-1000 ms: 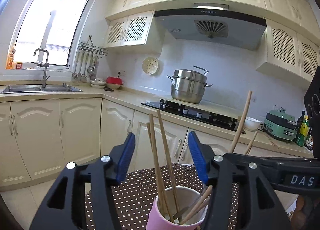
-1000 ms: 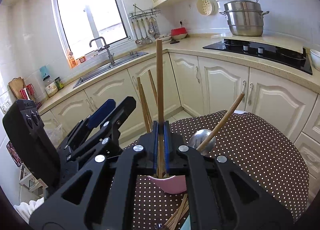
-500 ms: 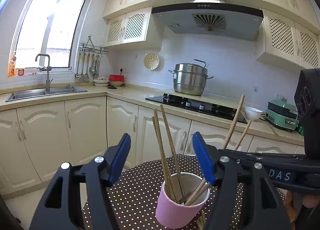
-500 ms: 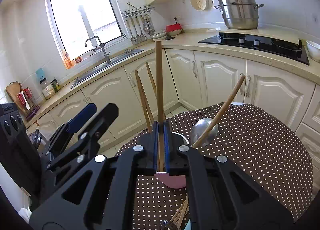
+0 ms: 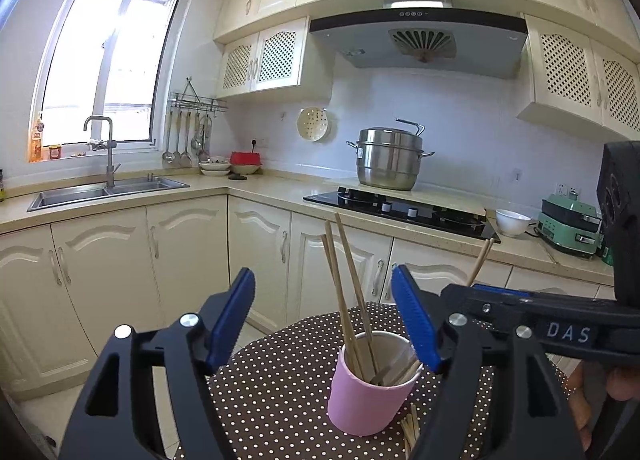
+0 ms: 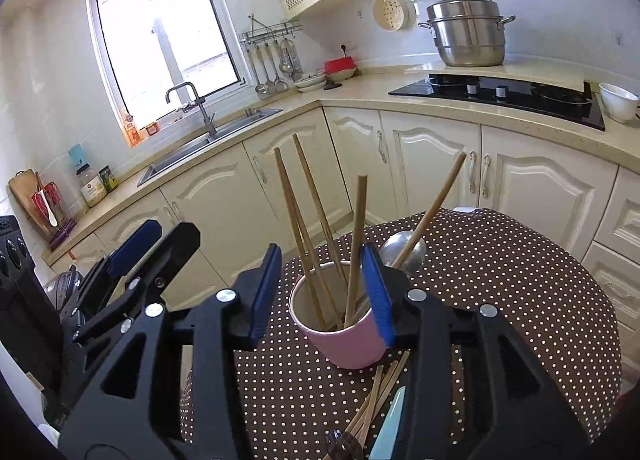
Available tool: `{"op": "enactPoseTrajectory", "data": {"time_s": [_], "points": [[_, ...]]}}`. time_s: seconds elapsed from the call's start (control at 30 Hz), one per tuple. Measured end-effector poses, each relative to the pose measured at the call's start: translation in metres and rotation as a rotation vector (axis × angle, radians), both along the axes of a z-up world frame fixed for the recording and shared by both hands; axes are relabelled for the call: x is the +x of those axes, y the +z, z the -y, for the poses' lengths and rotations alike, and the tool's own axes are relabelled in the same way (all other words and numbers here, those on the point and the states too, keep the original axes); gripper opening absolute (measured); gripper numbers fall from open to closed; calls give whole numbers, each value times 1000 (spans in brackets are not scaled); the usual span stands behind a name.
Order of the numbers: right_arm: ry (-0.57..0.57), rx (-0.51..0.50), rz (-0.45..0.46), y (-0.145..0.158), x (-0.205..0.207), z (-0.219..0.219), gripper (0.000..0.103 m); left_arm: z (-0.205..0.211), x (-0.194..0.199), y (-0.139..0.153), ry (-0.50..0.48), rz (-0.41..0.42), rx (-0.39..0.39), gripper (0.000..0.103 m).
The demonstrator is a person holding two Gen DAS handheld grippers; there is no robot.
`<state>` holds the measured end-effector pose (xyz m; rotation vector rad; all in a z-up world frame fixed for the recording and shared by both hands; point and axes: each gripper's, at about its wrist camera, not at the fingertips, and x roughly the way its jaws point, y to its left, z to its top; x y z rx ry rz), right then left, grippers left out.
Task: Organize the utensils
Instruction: 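Move both tools back to the pile and grasp the dark spoon with the right tool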
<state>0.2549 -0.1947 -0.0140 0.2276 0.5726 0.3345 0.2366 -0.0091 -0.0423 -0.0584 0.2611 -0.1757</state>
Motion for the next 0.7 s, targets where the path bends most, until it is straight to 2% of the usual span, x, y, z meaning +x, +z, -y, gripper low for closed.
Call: {"op": "enactPoseTrajectory", "data": {"time_s": [0.17,0.3,0.5,0.7], "points": [[-32,-47,18,3,-20,10,45,1,-11,-4,-31,-80,25,72],[-27,-106,-18,-10,-36,15,45,-2,-18,-19,-44,-184,26,72],[35,-240,-140,-60,-56,7,45,-4,-30,-50,-63,-321,8,72],[128,-394,-278,-114,-76,-7,44,0,-46,-77,-80,-401,44,72]]}}
